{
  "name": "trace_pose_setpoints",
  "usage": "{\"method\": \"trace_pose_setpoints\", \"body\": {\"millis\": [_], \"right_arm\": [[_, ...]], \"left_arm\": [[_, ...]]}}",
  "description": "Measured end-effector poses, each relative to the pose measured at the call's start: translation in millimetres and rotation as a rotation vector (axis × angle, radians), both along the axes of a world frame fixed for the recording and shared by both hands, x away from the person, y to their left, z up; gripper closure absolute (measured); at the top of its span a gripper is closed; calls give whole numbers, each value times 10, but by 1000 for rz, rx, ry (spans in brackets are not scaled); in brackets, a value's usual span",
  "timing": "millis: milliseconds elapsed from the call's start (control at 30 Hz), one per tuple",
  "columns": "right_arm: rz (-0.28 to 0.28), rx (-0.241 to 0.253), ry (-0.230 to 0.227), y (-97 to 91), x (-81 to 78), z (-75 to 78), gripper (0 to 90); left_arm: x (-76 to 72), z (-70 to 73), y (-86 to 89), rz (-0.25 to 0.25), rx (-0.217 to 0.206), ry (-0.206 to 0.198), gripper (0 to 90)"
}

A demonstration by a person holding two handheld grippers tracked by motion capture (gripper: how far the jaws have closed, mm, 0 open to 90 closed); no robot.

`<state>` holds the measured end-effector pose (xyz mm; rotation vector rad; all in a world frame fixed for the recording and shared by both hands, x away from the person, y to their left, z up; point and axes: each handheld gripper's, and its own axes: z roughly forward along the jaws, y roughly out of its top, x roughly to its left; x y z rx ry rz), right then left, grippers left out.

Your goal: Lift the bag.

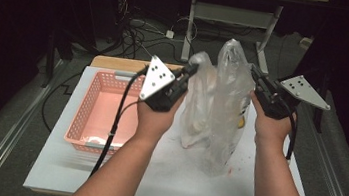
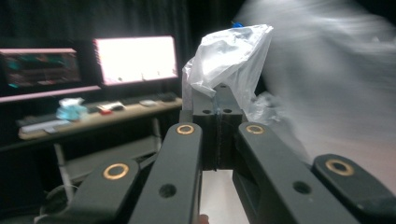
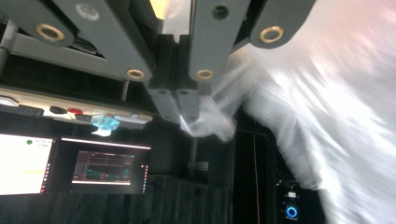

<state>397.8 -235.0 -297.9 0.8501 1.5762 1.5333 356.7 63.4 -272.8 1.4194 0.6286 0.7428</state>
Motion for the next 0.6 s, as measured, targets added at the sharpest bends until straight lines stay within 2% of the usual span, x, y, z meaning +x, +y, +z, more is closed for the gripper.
{"method": "trace_pose_setpoints", "body": {"millis": [33,67,100,133,267,300,367,433,533,600], "right_arm": [[-4,-1,-2,1,13,20,900],[-6,-4,-3,0,27,41,900],[-10,-4,-5,-4,38,66,900],[-10,-7,-9,-10,48,89,900],[-1,-21,11,-9,72,91,900],[11,-26,16,-4,66,73,862],[27,-30,27,-4,34,45,786],[36,-36,24,-25,-19,27,731],[41,-28,27,-84,-121,-6,656],[49,-27,23,-141,-206,-34,640]], "left_arm": [[16,41,50,14,-19,-11,884],[39,55,83,15,-31,-2,883],[64,42,86,23,-9,7,883],[96,4,79,26,16,27,883],[229,-309,63,13,61,167,875],[246,-385,72,14,84,181,819],[209,-522,106,20,99,196,734],[142,-622,162,7,90,237,638],[-2,-749,249,8,108,252,548],[-108,-810,320,1,106,265,488]]}}
